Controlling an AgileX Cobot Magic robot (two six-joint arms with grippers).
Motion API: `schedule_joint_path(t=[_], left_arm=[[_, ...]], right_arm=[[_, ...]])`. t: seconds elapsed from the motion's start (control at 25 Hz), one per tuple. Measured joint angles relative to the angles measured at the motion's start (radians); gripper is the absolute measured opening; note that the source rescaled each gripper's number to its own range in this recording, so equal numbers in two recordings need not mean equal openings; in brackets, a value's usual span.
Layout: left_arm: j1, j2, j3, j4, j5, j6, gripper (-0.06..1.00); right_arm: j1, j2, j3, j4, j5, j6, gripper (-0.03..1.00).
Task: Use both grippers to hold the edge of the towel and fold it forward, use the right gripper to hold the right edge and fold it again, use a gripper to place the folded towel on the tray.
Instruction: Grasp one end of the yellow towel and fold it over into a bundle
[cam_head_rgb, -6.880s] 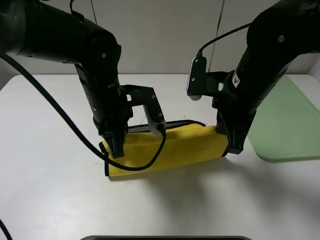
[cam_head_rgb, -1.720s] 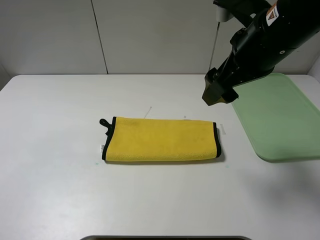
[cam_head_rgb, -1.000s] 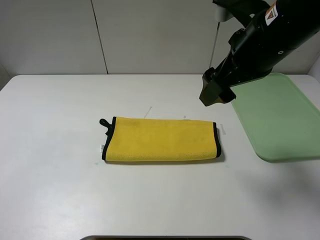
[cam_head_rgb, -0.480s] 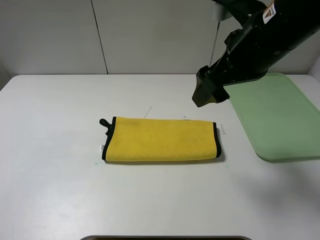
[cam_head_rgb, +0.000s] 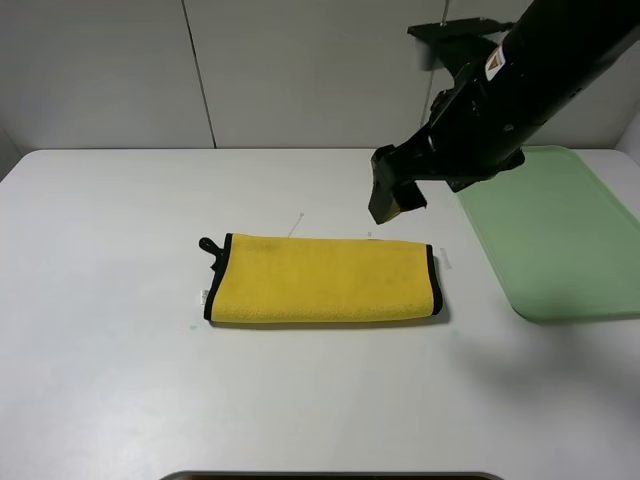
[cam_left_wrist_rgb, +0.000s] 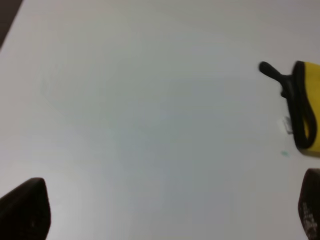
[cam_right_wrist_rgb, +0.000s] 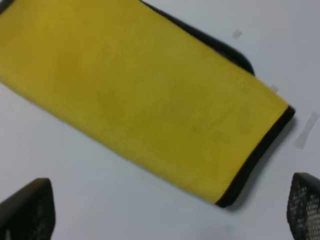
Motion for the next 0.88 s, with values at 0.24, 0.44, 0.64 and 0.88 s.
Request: schedule_joint_path(t=[0.24, 0.44, 0.64, 0.88], left_arm=[[0.032, 0.000, 0.000, 0.000, 0.000, 0.000, 1.00], [0.032, 0.000, 0.000, -0.001, 0.000, 0.000, 1.00], [0.032, 0.000, 0.000, -0.001, 0.000, 0.000, 1.00], [0.032, 0.000, 0.000, -0.001, 0.000, 0.000, 1.00]], right_arm=[[0.000, 0.120, 0.000, -0.005, -0.055, 0.168, 1.00], [-0.020, 0.213, 0.000, -0.046, -0.109, 0.262, 1.00], [-0.081, 0.275, 0.000, -0.056, -0.138, 0.275, 1.00], [-0.163, 0.331, -0.001, -0.063, -0.161, 0.271, 1.00]])
